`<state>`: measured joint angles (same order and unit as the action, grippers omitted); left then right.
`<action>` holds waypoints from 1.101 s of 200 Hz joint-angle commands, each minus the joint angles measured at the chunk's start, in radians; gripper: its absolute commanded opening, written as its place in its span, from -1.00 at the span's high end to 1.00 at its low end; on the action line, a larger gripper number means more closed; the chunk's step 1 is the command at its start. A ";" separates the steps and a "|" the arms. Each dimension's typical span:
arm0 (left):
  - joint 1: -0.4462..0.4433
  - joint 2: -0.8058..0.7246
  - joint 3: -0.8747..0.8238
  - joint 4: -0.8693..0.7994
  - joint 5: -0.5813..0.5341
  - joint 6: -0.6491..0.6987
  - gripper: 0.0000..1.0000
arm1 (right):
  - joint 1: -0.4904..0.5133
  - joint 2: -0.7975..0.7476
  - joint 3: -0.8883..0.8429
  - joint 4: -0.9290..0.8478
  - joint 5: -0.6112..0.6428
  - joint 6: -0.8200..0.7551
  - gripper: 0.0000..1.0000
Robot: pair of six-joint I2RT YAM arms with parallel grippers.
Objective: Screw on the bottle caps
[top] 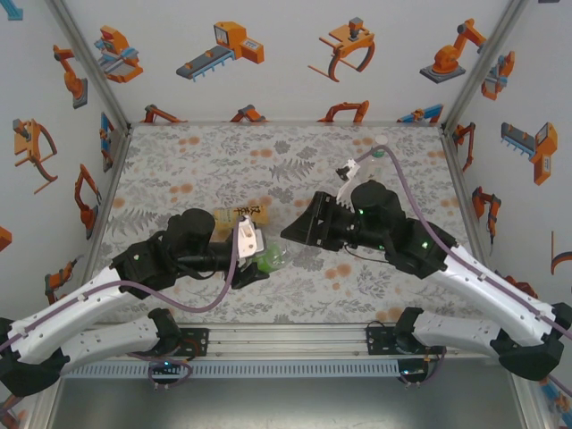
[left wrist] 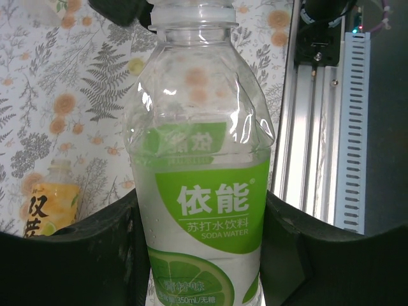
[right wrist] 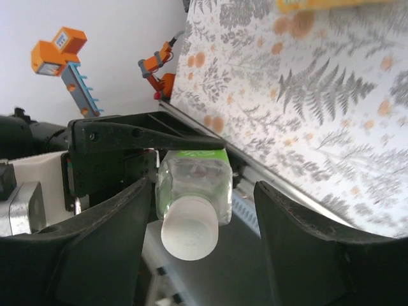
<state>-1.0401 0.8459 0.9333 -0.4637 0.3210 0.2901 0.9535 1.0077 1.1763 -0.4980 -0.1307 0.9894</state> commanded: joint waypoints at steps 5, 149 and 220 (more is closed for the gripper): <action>-0.002 -0.009 0.030 -0.001 0.076 0.025 1.00 | -0.009 -0.031 0.047 0.033 -0.062 -0.344 -0.18; -0.003 -0.024 0.053 -0.041 0.232 0.055 1.00 | -0.009 -0.024 0.136 -0.117 -0.629 -1.317 -0.08; -0.004 -0.040 0.042 -0.025 0.225 0.038 1.00 | -0.007 -0.032 0.088 -0.059 -0.643 -1.323 0.05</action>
<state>-1.0401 0.8261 0.9539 -0.4969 0.5220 0.3256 0.9474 0.9852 1.2797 -0.6083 -0.7422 -0.3035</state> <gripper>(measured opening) 0.537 0.493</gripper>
